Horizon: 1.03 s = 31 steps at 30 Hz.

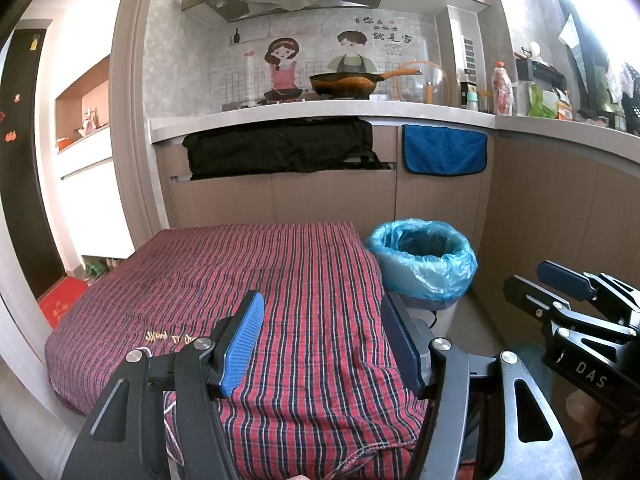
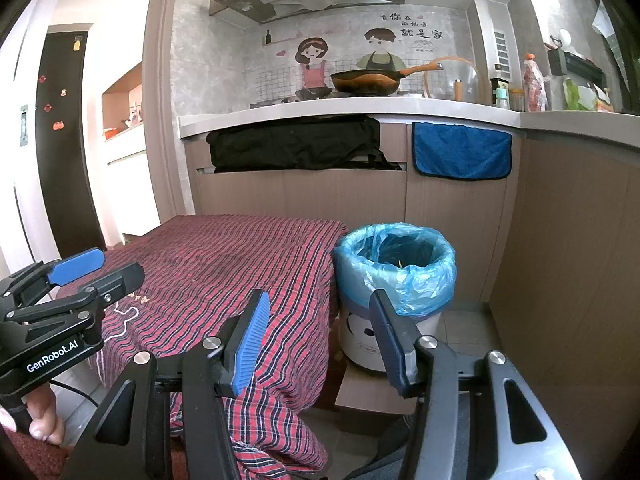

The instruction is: Collect trash

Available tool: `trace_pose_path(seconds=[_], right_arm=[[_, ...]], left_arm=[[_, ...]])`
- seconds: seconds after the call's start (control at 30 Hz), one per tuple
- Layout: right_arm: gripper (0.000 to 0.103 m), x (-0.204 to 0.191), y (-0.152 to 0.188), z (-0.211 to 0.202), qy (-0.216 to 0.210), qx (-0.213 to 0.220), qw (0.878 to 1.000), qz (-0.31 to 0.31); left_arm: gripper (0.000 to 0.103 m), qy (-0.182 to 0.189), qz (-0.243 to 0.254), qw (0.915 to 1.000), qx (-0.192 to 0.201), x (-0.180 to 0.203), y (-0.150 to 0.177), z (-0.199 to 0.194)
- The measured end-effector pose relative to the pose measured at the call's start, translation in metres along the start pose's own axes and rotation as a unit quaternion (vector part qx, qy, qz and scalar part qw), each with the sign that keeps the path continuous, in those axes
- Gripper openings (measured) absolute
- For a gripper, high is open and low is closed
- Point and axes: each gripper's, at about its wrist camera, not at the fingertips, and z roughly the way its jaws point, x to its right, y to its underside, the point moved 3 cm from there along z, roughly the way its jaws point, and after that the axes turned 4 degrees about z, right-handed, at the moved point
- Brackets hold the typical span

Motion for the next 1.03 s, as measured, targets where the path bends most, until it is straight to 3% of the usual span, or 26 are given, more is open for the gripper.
trace_pose_path(seconds=[1.03], right_arm=[[0.049, 0.002, 0.004, -0.004, 0.006, 0.003, 1.000, 0.004]], left_arm=[[0.061, 0.006, -0.002, 0.9999, -0.008, 0.000, 0.011, 0.003]])
